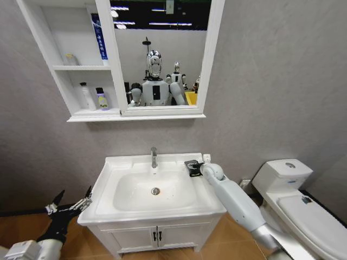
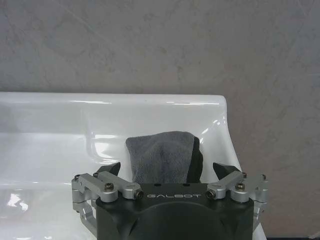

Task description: Move facial cleanser and shampoo from washbasin to cabinet, then wipe washbasin with towel.

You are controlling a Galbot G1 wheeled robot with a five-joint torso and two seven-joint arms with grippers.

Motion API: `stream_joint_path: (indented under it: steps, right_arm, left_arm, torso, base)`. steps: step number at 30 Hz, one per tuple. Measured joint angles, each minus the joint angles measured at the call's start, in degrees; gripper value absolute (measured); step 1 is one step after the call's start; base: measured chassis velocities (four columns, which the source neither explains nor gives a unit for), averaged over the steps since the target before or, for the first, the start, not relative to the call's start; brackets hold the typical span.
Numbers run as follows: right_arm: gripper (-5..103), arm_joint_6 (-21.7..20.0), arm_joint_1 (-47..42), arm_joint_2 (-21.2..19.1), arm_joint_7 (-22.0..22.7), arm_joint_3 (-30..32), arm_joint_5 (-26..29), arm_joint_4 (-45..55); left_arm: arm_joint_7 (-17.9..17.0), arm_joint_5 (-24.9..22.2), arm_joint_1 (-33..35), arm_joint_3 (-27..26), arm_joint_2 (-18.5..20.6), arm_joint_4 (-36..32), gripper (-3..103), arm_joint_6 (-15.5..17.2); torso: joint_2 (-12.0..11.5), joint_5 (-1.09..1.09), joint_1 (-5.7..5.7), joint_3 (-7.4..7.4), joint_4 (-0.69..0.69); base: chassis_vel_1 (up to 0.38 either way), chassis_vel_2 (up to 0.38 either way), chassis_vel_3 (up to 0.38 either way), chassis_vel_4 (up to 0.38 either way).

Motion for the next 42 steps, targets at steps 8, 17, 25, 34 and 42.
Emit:
stream_joint_path:
  steps: [8, 17, 25, 34, 42]
  right_arm:
    - [100, 0.0, -0.5, -0.5, 0.8, -0.3, -0.7, -0.7]
    - [88, 0.1, -0.4, -0.8, -1.0, 0.0, -0.5, -1.7]
    - [61, 0.2, -0.8, 0.0, -0.7, 0.3, -0.3, -1.9]
    - [34, 0.2, -1.7, 0.1, -0.2, 1.0, -0.2, -1.7]
    - [4, 0.3, -3.2, -0.4, 0.6, 1.9, 0.2, 0.4]
  left_arm:
    - [0.0, 0.0, 0.0, 0.0, 0.0, 0.0, 100, 0.0]
    - [0.0, 0.0, 0.0, 0.0, 0.0, 0.0, 100, 0.0]
    - [0.0, 0.0, 0.0, 0.0, 0.0, 0.0, 100, 0.0]
    - [0.0, 0.0, 0.0, 0.0, 0.0, 0.0, 100, 0.0]
    - [0.0, 0.0, 0.0, 0.0, 0.0, 0.0, 100, 0.0]
  torso:
    - [0.0, 0.0, 0.0, 0.0, 0.0]
    - [0.0, 0.0, -0.01, 0.0, 0.0]
    - [0.0, 0.0, -0.01, 0.0, 0.0]
    - [0.0, 0.0, -0.01, 0.0, 0.0]
    - [0.0, 0.0, -0.01, 0.0, -0.01]
  base:
    - [0.0, 0.0, 0.0, 0.0]
    - [0.0, 0.0, 0.0, 0.0]
    - [0.0, 0.0, 0.0, 0.0]
    - [0.0, 0.0, 0.0, 0.0]
    - [0.0, 0.0, 0.0, 0.0]
